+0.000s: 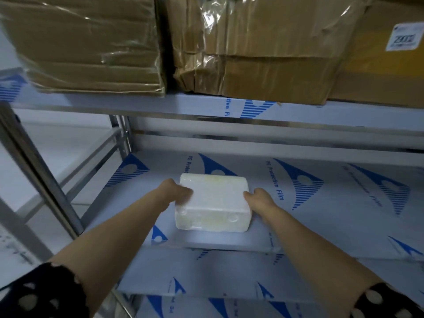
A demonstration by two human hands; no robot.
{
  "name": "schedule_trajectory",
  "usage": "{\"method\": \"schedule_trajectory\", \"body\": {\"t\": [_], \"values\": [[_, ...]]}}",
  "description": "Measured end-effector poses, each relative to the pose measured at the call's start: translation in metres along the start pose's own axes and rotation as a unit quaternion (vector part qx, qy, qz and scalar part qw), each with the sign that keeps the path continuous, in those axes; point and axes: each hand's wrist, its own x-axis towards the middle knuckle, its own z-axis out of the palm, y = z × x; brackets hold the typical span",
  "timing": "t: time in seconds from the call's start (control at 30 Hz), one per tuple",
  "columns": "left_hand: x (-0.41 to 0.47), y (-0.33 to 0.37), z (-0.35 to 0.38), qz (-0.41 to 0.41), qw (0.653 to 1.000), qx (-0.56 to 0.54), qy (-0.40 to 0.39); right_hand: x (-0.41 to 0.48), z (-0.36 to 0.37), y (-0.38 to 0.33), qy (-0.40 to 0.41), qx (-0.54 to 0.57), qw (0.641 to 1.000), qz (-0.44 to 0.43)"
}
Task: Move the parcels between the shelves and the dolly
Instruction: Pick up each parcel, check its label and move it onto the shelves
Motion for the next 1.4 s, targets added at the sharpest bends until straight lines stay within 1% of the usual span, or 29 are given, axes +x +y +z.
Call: {"method": "schedule_trajectory", "body": {"t": [0.2,0.27,0.37,0.5,0.6,0.73,0.87,0.97,1.03,1.13,1.3,1.4], "values": [[0.005,0.009,0.007,0.011,0.995,-0.097,0.022,0.014,-0.002,-0.007,-0.021,0.127,0.991,-0.036],[-0.001,0.011,0.004,0.004,0.984,-0.175,0.032,0.012,-0.004,-0.004,-0.019,0.166,0.985,-0.039],[-0.016,0.009,-0.007,-0.001,0.957,-0.278,0.085,0.007,-0.008,-0.004,-0.024,0.252,0.967,-0.019],[-0.048,-0.002,-0.019,0.014,0.942,-0.315,0.119,-0.011,-0.005,-0.012,-0.044,0.301,0.952,-0.009],[-0.067,-0.018,-0.028,0.026,0.934,-0.323,0.148,-0.025,0.005,-0.017,-0.057,0.329,0.942,-0.028],[-0.097,-0.047,-0.044,0.005,0.915,-0.374,0.148,-0.046,0.022,-0.017,-0.101,0.342,0.933,-0.044],[-0.123,-0.087,-0.06,-0.01,0.917,-0.374,0.138,-0.068,0.042,-0.017,-0.156,0.315,0.933,-0.076],[-0.141,-0.111,-0.07,-0.022,0.919,-0.367,0.145,-0.083,0.059,-0.02,-0.187,0.303,0.928,-0.112],[-0.153,-0.124,-0.075,-0.036,0.916,-0.375,0.136,-0.091,0.069,-0.023,-0.204,0.301,0.921,-0.138],[-0.167,-0.145,-0.081,-0.08,0.914,-0.376,0.13,-0.104,0.084,-0.028,-0.238,0.298,0.909,-0.17],[-0.193,-0.193,-0.097,-0.145,0.897,-0.38,0.171,-0.126,0.128,-0.043,-0.315,0.277,0.884,-0.206],[-0.219,-0.231,-0.109,-0.205,0.888,-0.366,0.19,-0.148,0.167,-0.052,-0.369,0.255,0.862,-0.236]]}}
